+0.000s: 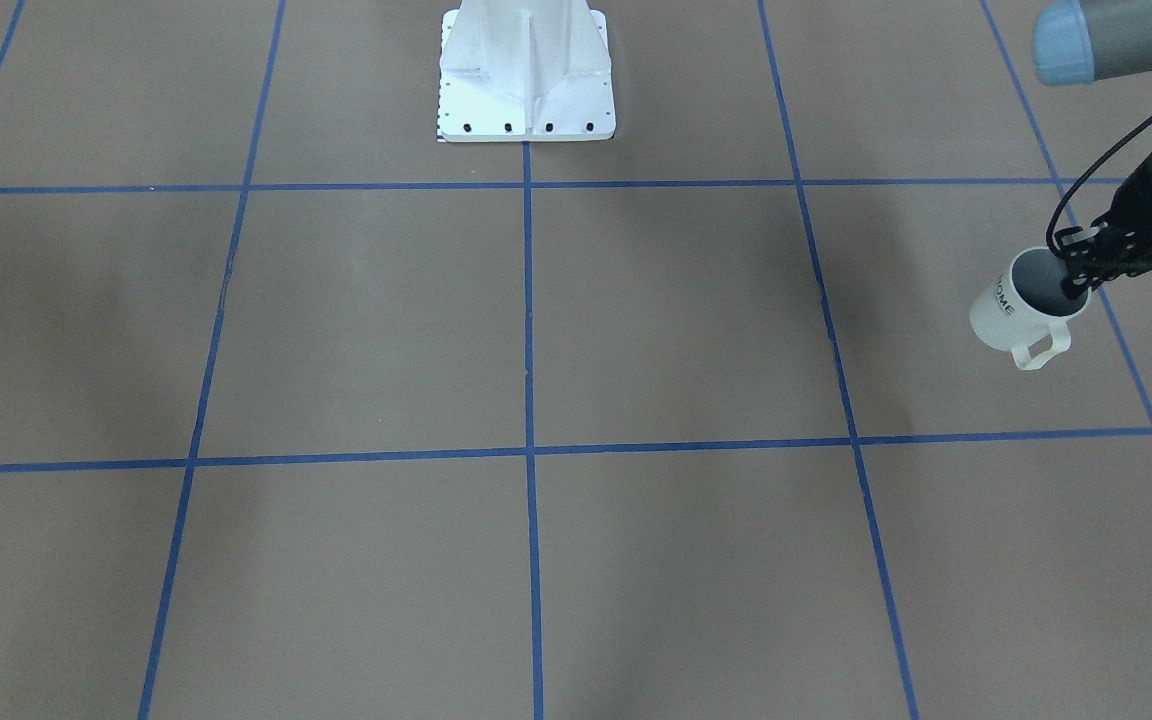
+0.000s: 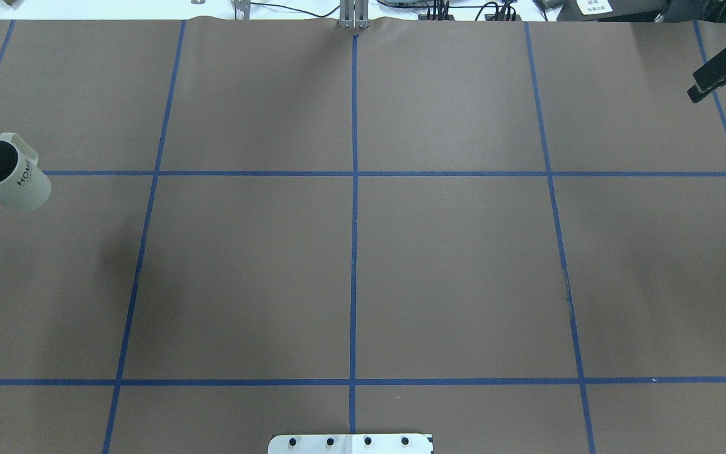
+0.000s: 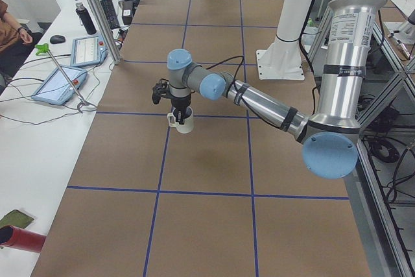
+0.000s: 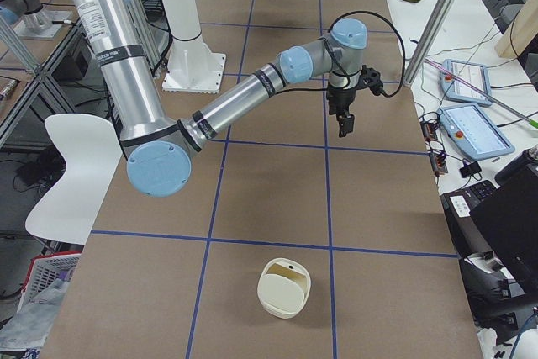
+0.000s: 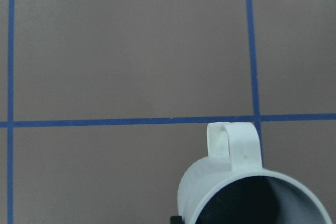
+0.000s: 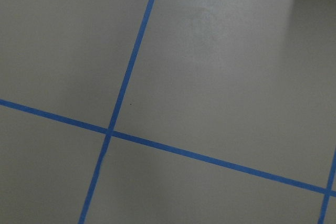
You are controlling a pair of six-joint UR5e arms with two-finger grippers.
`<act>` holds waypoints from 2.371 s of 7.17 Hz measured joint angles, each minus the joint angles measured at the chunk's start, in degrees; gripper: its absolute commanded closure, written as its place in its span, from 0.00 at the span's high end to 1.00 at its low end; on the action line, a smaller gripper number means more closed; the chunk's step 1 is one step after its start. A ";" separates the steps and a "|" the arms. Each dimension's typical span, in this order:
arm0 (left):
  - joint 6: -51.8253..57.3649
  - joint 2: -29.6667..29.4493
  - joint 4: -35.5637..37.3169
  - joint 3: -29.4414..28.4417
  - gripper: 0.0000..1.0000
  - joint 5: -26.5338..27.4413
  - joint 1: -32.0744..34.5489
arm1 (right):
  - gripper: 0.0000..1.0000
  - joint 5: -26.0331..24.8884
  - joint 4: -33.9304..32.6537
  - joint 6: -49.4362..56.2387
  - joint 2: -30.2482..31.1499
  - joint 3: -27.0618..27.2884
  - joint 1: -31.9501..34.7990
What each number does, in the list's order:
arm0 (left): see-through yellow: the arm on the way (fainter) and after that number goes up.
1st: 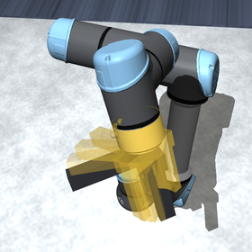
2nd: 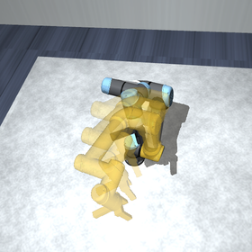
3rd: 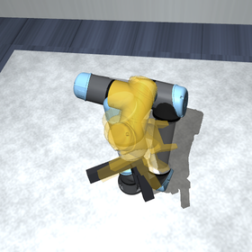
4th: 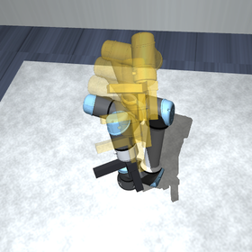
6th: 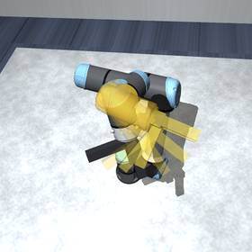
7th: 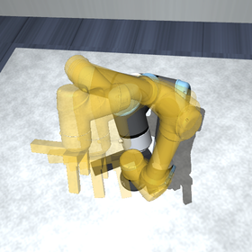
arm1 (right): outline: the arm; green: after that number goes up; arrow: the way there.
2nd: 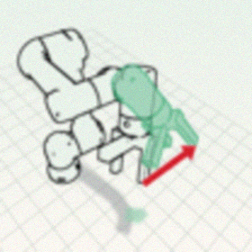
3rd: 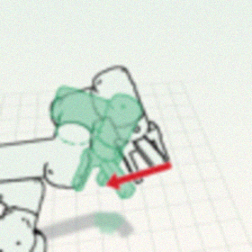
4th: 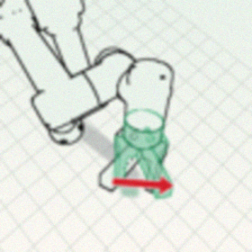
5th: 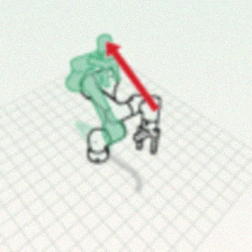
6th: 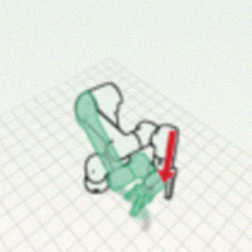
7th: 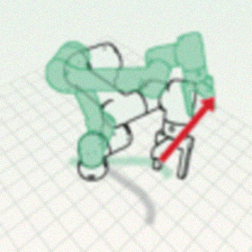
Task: Left arm hands cup to right arm to dump lemon
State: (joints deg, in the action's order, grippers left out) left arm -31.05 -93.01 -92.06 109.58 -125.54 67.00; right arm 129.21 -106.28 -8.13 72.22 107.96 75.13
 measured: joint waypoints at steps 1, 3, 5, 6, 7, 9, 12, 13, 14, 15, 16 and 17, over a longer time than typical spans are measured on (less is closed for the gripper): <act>-0.95 1.77 -3.92 -1.17 0.00 -0.17 -0.44 | 1.00 0.17 -0.63 1.14 0.42 0.04 0.61; -6.72 4.58 -11.36 -2.46 0.00 0.08 -3.72 | 1.00 0.24 -0.91 1.73 0.89 0.13 0.94; -12.07 6.35 -16.70 -2.74 0.00 0.23 -7.26 | 1.00 0.27 -0.94 1.79 0.87 0.01 0.98; -13.01 6.66 -17.32 -2.82 0.00 0.25 -8.26 | 1.00 0.31 -0.94 1.80 0.85 -0.02 0.97; -13.34 6.80 -17.46 -3.11 0.00 0.27 -8.73 | 1.00 0.33 -0.97 1.79 0.81 -0.02 0.94; -13.42 6.79 -17.46 -4.76 0.00 0.32 -9.29 | 1.00 0.34 -1.02 1.73 0.72 -0.08 0.91; -13.32 6.77 -17.45 -6.16 0.83 0.38 -9.93 | 1.00 0.34 -1.09 1.71 0.65 -0.21 0.90; -13.18 6.78 -17.45 -6.27 0.97 0.39 -9.99 | 1.00 0.34 -1.13 1.71 0.62 -0.26 0.90; -12.95 6.79 -17.45 -6.32 1.00 0.39 -10.02 | 1.00 0.34 -1.17 1.71 0.61 -0.27 0.90; -12.76 6.79 -17.45 -6.25 1.00 0.37 -10.02 | 1.00 0.34 -1.19 1.73 0.62 -0.31 0.90; -12.63 6.81 -17.45 -5.95 1.00 0.23 -9.92 | 1.00 0.34 -1.20 1.75 0.64 -0.42 0.90; -12.55 6.87 -17.14 -5.19 1.00 -0.04 -9.71 | 1.00 0.34 -1.25 1.75 0.67 -0.57 0.90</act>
State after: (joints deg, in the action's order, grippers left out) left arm -43.61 -86.13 -109.20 104.39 -125.59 57.29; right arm 129.55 -107.53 -6.38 72.88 107.39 76.03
